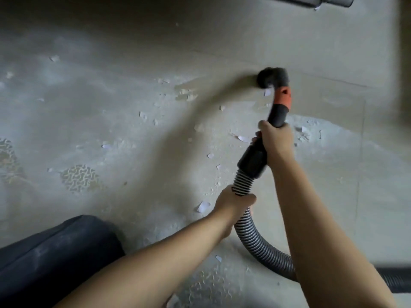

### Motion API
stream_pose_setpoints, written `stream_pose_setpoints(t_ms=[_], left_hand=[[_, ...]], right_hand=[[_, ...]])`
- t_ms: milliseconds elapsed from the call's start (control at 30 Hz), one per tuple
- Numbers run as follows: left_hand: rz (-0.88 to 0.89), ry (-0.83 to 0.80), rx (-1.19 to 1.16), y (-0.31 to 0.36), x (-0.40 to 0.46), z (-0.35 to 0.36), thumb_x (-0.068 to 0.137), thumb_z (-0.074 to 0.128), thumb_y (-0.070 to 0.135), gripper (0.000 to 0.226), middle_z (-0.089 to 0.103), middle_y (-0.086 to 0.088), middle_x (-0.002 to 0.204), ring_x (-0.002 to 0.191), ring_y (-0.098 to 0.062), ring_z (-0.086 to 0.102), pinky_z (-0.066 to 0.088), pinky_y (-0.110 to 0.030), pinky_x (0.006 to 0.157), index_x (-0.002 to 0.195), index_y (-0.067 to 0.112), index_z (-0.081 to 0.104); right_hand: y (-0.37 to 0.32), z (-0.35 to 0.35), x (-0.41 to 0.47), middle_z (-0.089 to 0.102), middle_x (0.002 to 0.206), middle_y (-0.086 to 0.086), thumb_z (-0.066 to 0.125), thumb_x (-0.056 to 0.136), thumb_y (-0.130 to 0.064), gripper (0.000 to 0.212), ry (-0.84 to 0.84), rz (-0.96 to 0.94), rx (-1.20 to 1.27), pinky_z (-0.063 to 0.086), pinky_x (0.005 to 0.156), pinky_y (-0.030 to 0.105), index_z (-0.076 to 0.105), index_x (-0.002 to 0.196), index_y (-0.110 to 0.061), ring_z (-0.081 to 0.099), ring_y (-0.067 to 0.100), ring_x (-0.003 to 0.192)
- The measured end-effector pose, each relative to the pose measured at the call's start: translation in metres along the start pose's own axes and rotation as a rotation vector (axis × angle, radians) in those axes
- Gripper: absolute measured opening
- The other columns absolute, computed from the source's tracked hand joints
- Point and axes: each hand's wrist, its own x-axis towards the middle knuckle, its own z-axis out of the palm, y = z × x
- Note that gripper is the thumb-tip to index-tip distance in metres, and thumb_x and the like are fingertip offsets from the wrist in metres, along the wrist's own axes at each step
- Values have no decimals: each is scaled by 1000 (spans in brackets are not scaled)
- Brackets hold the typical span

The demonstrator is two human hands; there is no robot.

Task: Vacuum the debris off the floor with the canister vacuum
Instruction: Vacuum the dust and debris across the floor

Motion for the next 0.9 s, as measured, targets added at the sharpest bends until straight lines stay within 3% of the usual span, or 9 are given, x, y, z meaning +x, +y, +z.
stream_pose_setpoints(t_ms=[67, 167, 300, 433, 533, 633, 700, 800, 900], left_hand=[[-16, -31, 28, 3, 1, -1, 78, 55, 11, 4, 58, -9, 75, 65, -21, 54, 42, -28, 63, 76, 12, 52], [-80, -46, -34, -13, -9, -13, 81, 55, 10, 7, 57, -9, 70, 60, -21, 54, 44, -30, 64, 74, 10, 52], [-140, 81, -20, -42, -38, -58, 68, 62, 21, 16, 59, -10, 70, 65, -24, 55, 46, -33, 66, 77, 9, 56], [-197, 94, -82, -55, -53, -68, 80, 60, 13, 14, 58, -9, 62, 55, -22, 56, 49, -30, 59, 69, 7, 54], [-130, 73, -55, -43, -33, -60, 78, 60, 13, 8, 58, -7, 66, 60, -22, 56, 48, -35, 64, 72, 9, 56], [-44, 15, -21, -21, -14, -59, 80, 59, 10, 7, 56, -6, 68, 60, -18, 53, 43, -27, 60, 76, 11, 54], [-2, 16, -7, -9, -7, -58, 81, 59, 11, 9, 53, -4, 70, 63, -18, 51, 39, -26, 59, 77, 13, 51], [-3, 59, -123, -5, -3, -66, 82, 58, 10, 10, 51, -5, 71, 64, -19, 49, 40, -28, 61, 77, 13, 50], [-4, 158, -241, -16, -4, -81, 82, 59, 10, 7, 56, -10, 72, 63, -21, 52, 43, -29, 62, 77, 9, 55]], right_hand=[[-1, -10, -1, 53, 64, 5, 55, 80, -8, 14, 73, 10, 30, 47, 47, 23, 45, 91, -6, 52, 9, 37], [6, 13, -21, 53, 71, 7, 56, 81, -8, 15, 41, 5, -64, 43, 39, 18, 44, 90, -8, 53, 11, 39], [22, 68, -69, 53, 65, 9, 57, 81, -5, 16, -279, 26, -147, 43, 38, 21, 42, 81, -12, 51, 11, 33], [28, 96, -89, 55, 66, 8, 58, 81, -8, 17, -549, 68, -244, 47, 47, 28, 42, 85, -15, 54, 18, 40], [18, 81, -71, 55, 67, 7, 57, 81, -9, 15, -383, 12, -210, 50, 52, 31, 44, 87, -13, 54, 17, 42], [6, 53, -46, 52, 64, 6, 55, 82, -6, 14, -92, 18, -31, 48, 45, 24, 45, 93, -7, 52, 13, 40], [0, 45, -33, 51, 63, 5, 55, 82, -5, 15, -22, 25, 49, 46, 43, 21, 46, 94, -6, 52, 10, 38], [-7, 74, -28, 49, 61, 4, 55, 82, -4, 12, -118, 13, 7, 47, 45, 23, 45, 88, -9, 49, 12, 39], [-8, 123, -40, 47, 60, 7, 54, 83, 0, 14, -352, 20, -61, 45, 42, 23, 43, 86, -8, 46, 13, 36]])
